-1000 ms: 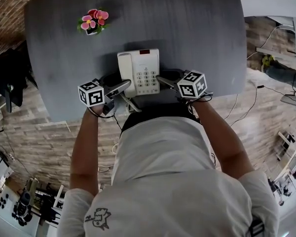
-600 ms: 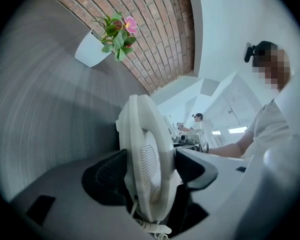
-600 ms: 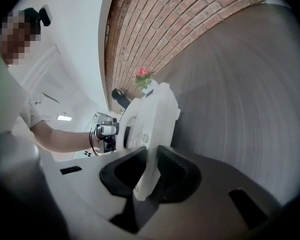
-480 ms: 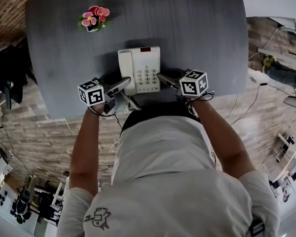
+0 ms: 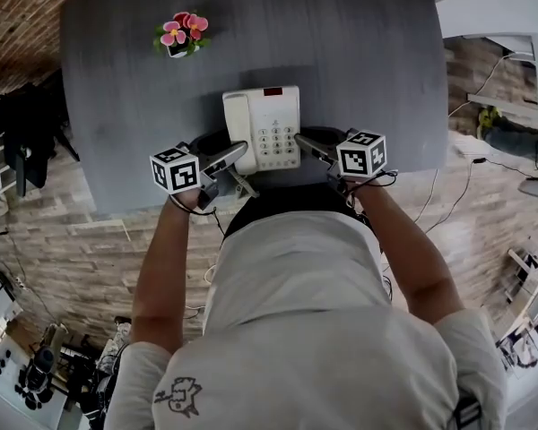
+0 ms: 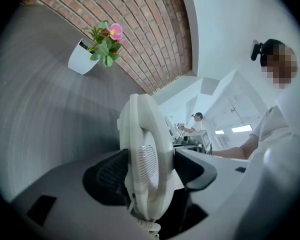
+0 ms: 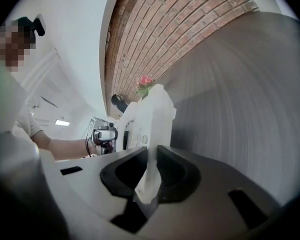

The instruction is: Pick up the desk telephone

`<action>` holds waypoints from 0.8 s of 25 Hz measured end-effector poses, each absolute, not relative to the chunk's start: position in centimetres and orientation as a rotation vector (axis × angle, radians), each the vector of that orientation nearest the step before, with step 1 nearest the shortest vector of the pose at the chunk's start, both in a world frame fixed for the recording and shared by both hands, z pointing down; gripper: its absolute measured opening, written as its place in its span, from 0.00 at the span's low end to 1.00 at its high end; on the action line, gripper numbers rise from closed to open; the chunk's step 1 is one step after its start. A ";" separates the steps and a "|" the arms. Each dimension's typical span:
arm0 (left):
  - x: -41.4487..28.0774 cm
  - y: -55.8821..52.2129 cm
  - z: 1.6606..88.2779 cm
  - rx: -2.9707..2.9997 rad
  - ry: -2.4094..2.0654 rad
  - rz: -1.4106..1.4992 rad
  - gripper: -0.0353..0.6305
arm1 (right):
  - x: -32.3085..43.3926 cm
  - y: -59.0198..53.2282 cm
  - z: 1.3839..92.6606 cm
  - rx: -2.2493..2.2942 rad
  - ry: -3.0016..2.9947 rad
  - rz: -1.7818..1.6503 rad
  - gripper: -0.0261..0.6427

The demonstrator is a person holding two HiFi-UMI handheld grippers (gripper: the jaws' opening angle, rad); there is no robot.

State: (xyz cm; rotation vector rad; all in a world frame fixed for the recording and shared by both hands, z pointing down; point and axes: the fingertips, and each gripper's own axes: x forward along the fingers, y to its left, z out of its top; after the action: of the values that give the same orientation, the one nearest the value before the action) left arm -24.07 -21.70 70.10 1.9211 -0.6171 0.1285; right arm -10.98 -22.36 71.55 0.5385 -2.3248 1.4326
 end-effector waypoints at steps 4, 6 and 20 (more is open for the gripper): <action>-23.5 -21.6 67.6 1.957 -0.623 0.134 0.51 | -10.4 -22.1 69.2 0.559 -2.362 1.410 0.14; -23.4 -21.6 66.1 1.981 -0.635 0.134 0.51 | -10.3 -22.2 67.8 0.571 -2.386 1.396 0.14; -25.2 -21.6 57.0 2.153 -0.693 0.076 0.51 | -11.9 -22.5 58.9 0.632 -2.537 1.233 0.13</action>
State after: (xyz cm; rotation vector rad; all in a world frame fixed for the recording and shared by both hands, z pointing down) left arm -25.16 -21.65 57.00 2.1532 -0.6928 0.0761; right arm -11.93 -22.53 58.91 0.6316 -2.5370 1.2328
